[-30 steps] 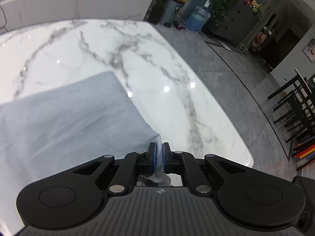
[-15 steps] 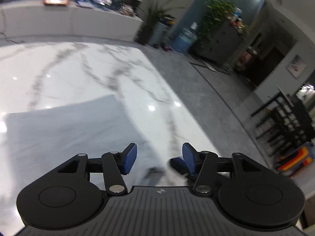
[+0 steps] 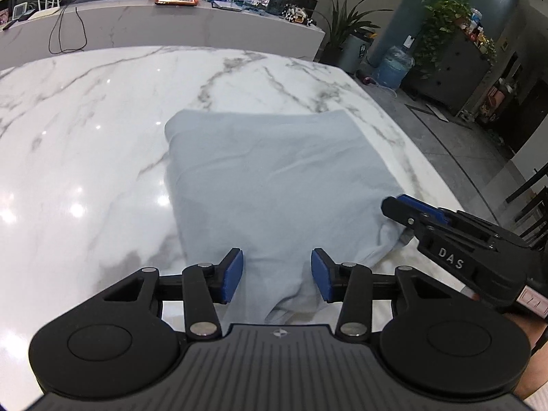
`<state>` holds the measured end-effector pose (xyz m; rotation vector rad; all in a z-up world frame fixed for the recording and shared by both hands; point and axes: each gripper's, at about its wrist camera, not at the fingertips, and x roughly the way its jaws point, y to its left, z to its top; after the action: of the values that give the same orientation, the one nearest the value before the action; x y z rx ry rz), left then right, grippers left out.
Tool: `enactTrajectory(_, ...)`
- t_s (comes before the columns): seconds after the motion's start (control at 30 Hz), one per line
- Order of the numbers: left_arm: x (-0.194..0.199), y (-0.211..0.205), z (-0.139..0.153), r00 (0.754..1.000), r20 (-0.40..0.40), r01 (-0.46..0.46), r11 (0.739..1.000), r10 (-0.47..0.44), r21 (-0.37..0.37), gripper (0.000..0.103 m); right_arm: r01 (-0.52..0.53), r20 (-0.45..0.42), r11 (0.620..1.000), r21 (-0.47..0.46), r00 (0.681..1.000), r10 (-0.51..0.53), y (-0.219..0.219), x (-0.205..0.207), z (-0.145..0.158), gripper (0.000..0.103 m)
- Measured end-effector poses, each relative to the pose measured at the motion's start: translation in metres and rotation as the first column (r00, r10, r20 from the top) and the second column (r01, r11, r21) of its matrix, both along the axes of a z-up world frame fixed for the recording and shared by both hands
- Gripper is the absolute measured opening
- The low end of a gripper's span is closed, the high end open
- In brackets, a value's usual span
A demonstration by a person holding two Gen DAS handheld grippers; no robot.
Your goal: Fold clothes
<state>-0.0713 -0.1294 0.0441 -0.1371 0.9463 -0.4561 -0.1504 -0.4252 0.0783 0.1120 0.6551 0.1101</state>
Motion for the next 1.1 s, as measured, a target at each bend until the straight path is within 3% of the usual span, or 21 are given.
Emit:
enactTrajectory(0.27, 0.003, 0.012, -0.009, 1.000, -0.013, -0.024, 0.999, 0.024, -0.034, 0.038, 0.011, -0.044, 1.000, 0.007, 0.999, -0.011, 0.000, 0.003, -0.014, 0.026)
enactTrajectory(0.33, 0.002, 0.021, -0.003, 0.999, 0.013, -0.046, 0.996, 0.047, -0.078, 0.040, 0.013, 0.006, 0.999, 0.039, 1.000, -0.013, -0.003, -0.001, -0.005, 0.028)
enactTrajectory(0.43, 0.007, 0.043, 0.004, 0.991, 0.057, -0.111, 0.986, 0.119, -0.126, 0.051, 0.034, 0.097, 0.996, 0.076, 0.994, -0.042, -0.016, -0.002, 0.011, 0.038)
enactTrajectory(0.53, 0.026, 0.054, 0.001, 0.988, 0.012, -0.153, 0.976, 0.157, -0.154, 0.051, 0.059, 0.042, 0.994, 0.094, 0.997, -0.063, -0.030, 0.023, 0.011, 0.048)
enactTrajectory(0.63, 0.040, 0.054, -0.006, 0.985, -0.022, -0.173, 0.966, 0.172, -0.191, 0.055, 0.049, -0.008, 0.995, 0.084, 0.999, -0.048, -0.039, 0.047, 0.006, 0.049)
enactTrajectory(0.8, 0.052, 0.047, -0.025, 0.980, -0.064, -0.197, 0.958, 0.188, -0.210, 0.056, 0.027, -0.077, 0.984, 0.176, 0.997, -0.013, -0.050, 0.075, -0.015, 0.051)
enactTrajectory(1.1, 0.050, 0.042, -0.035, 0.984, -0.018, -0.178, 0.961, 0.178, -0.214, 0.056, 0.028, -0.131, 0.959, 0.280, 0.991, 0.009, -0.049, 0.077, -0.033, 0.052)
